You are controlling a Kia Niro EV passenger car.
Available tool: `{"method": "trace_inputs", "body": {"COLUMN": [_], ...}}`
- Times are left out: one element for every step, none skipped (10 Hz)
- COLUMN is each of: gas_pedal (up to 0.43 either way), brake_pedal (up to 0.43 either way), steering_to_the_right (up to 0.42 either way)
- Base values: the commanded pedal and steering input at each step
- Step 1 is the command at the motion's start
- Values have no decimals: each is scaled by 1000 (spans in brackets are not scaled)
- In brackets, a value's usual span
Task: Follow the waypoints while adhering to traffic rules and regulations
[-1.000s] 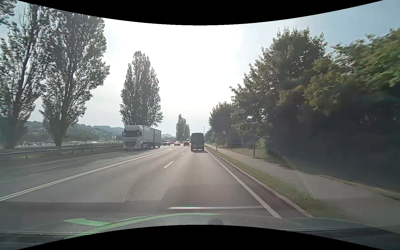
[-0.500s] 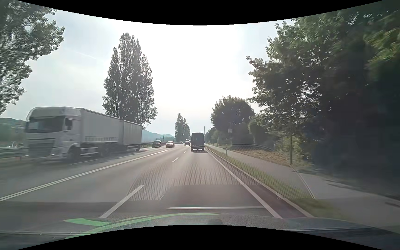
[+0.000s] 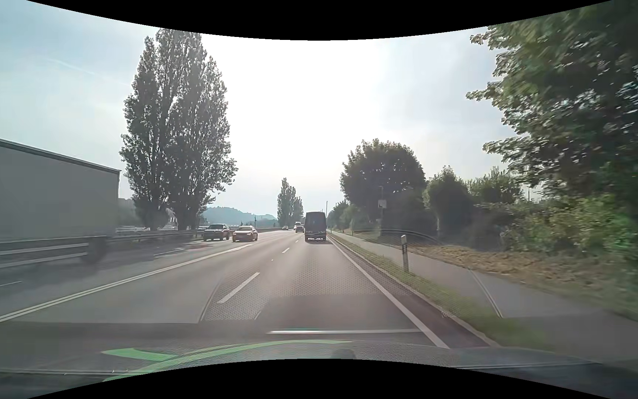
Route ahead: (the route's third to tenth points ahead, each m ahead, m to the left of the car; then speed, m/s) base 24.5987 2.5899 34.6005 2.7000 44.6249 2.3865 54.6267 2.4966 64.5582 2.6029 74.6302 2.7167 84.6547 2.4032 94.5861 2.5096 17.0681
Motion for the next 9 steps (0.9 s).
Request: {"method": "trace_inputs", "body": {"gas_pedal": [87, 87, 87, 87, 87, 87, 87, 87, 87], "brake_pedal": [0, 0, 0, 0, 0, 0, 0, 0, 0], "steering_to_the_right": [0, 0, 0, 0, 0, 0, 0, 0, 0]}}
